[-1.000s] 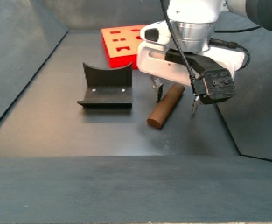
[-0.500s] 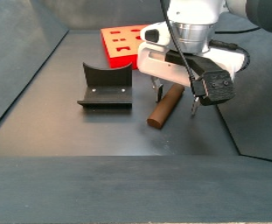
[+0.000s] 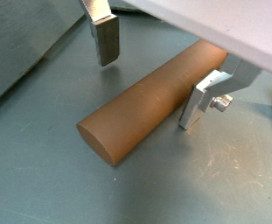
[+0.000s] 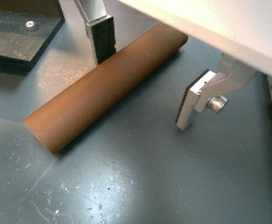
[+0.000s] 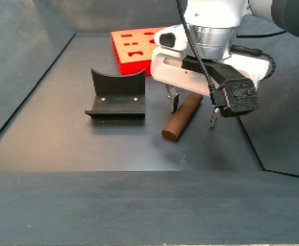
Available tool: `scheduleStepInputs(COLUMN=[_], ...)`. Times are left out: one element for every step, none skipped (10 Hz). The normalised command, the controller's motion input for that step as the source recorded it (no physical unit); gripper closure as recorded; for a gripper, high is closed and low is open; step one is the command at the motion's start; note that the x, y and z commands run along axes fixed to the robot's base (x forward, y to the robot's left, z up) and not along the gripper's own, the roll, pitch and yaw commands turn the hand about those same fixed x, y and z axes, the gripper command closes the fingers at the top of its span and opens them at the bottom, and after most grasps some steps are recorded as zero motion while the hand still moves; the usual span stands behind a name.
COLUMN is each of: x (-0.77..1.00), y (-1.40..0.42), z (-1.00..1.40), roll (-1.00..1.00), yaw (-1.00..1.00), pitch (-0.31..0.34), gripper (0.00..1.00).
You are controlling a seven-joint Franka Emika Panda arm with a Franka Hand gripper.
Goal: Pick up the oval object. Move up. Place the oval object on the fixture. Regrasp the oval object. Move to above the board. Insert the oval object.
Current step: Pick up the oval object.
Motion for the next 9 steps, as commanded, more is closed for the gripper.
scheduleStepInputs(x=[0.00, 0.00, 0.00, 0.00, 0.00, 0.00, 0.00, 0.00, 0.00], y=[0.00, 0.00, 0.00, 0.00, 0.00, 0.00, 0.00, 0.00, 0.00], z=[0.00, 0.00, 0.00, 0.00, 0.00, 0.00, 0.00, 0.00, 0.00], roll=[0.00, 0.00, 0.00, 0.00, 0.00, 0.00, 0.00, 0.00, 0.00], yaw=[0.00, 0.00, 0.00, 0.00, 0.00, 0.00, 0.00, 0.00, 0.00], pitch=[0.000, 0.000, 0.000, 0.000, 0.000, 0.000, 0.000, 0.000, 0.000], gripper=[1.00, 1.00, 1.00, 1.00, 1.00, 1.00, 1.00, 1.00, 1.00])
